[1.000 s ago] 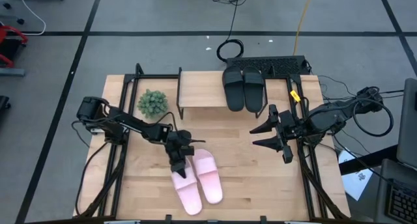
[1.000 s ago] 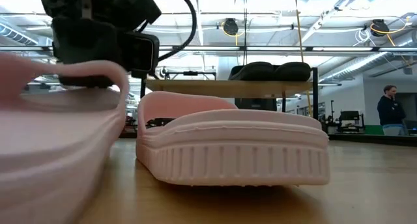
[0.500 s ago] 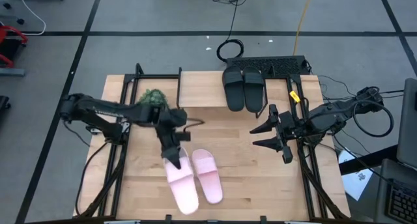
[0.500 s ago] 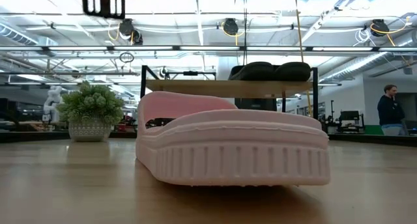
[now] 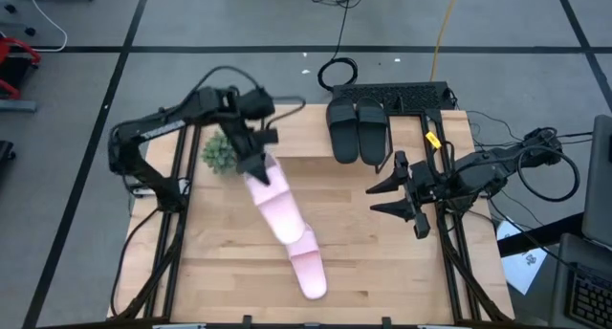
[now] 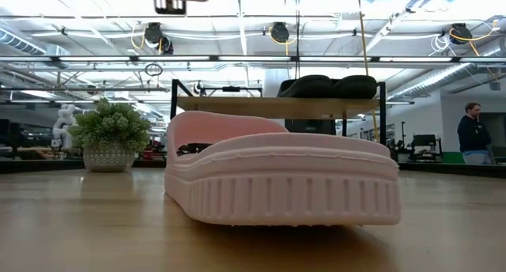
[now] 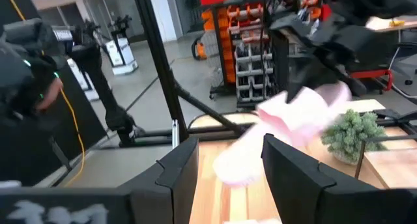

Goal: Pick and place slides into the shelf
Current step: Put the left pink slipper on the shelf

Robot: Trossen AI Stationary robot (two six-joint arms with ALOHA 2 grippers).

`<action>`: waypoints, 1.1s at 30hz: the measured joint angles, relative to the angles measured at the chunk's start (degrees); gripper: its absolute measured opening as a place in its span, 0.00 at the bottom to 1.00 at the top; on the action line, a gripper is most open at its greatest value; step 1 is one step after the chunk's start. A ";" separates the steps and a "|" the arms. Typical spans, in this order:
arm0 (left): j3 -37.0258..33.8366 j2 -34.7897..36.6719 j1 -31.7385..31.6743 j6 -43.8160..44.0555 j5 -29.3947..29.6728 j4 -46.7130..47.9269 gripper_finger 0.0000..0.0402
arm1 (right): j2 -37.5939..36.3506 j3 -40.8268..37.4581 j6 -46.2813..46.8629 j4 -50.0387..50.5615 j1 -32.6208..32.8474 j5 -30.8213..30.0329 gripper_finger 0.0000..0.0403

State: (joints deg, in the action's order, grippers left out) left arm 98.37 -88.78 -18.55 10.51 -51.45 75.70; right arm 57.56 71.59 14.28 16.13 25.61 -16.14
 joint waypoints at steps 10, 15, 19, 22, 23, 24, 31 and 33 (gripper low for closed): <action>12.64 -14.98 -13.14 -21.72 -0.37 14.12 0.00 | 0.41 0.00 0.00 -4.89 -2.71 -0.22 0.40; 19.90 -21.11 -18.59 -23.37 -4.03 14.23 0.00 | 1.26 0.00 0.94 -4.77 -4.00 -0.28 0.40; 25.00 -22.20 -21.60 -23.04 -3.99 14.27 0.00 | 2.16 0.00 0.39 -4.71 -5.33 -0.26 0.40; 27.11 -22.11 -23.43 -24.50 -3.91 14.34 0.00 | 2.82 -0.02 -0.84 -4.33 -5.89 -0.26 0.40; 27.34 -22.31 -23.86 -24.62 -3.43 14.32 0.00 | 3.00 -0.02 -1.32 -4.33 -6.10 -0.24 0.40; 27.38 -22.53 -24.14 -24.59 -3.03 14.26 0.00 | 3.06 -0.02 -1.59 -4.34 -6.29 -0.23 0.40; 27.55 -22.29 -23.20 -22.42 -2.76 14.36 0.00 | 3.02 -0.02 -1.68 -3.88 -6.89 -0.24 0.40; 27.53 -22.31 -21.74 -22.26 -2.78 14.34 0.00 | 3.02 0.00 -1.57 -3.85 -6.91 -0.24 0.40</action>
State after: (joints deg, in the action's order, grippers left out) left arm 125.91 -111.09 -40.29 -11.74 -54.23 90.04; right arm 60.58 71.59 12.71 12.28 18.70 -16.38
